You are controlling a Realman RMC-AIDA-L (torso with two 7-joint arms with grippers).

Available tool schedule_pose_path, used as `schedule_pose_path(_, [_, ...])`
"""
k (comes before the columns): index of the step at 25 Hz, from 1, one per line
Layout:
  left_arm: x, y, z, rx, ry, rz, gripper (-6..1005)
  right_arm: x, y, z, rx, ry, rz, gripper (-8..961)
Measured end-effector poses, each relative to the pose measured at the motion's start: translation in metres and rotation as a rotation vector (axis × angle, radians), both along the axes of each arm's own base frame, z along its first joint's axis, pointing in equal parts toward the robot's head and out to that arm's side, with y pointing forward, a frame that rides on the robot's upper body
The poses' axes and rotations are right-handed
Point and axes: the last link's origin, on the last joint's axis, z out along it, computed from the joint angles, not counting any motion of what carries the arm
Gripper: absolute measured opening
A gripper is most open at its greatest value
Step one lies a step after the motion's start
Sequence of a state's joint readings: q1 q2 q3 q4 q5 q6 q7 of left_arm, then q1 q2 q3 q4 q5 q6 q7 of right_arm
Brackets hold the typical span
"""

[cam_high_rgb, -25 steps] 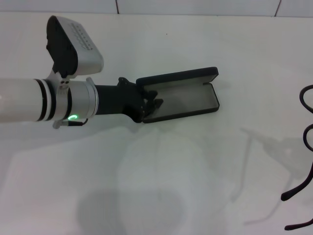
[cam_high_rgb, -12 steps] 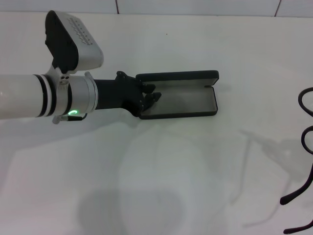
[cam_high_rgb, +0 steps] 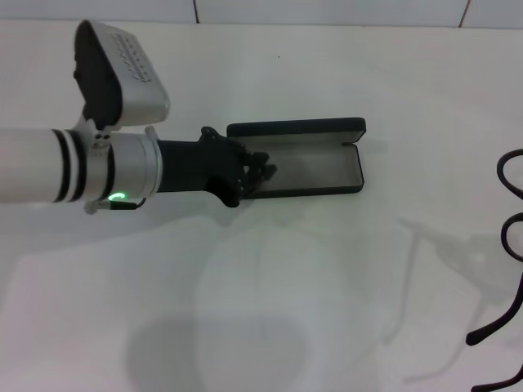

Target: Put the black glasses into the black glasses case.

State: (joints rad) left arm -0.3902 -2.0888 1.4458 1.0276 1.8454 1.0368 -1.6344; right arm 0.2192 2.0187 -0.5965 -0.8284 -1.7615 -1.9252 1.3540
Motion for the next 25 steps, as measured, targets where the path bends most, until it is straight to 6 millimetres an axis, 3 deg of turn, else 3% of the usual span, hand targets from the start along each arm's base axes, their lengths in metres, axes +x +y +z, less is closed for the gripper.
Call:
schedule_pose_path(5, [0.023, -0.014, 0.020, -0.030, -0.125, -0.054, 93, -0.001, 0.002, -0.001, 0.026, 0.019, 0.016, 99])
schedule_pose_path(12, [0.060, -0.044, 0.043, -0.146, -0.435, -0.237, 61, -0.011, 0.015, -0.012, 0.072, 0.113, 0.069, 99])
schedule_pose_path(18, [0.067, -0.055, 0.041, -0.193, -0.621, -0.322, 47, -0.026, 0.038, -0.030, 0.070, 0.150, 0.102, 100])
schedule_pose_path(25, [0.065, -0.061, 0.028, -0.233, -0.702, -0.354, 47, -0.048, 0.062, -0.052, 0.042, 0.168, 0.139, 100])
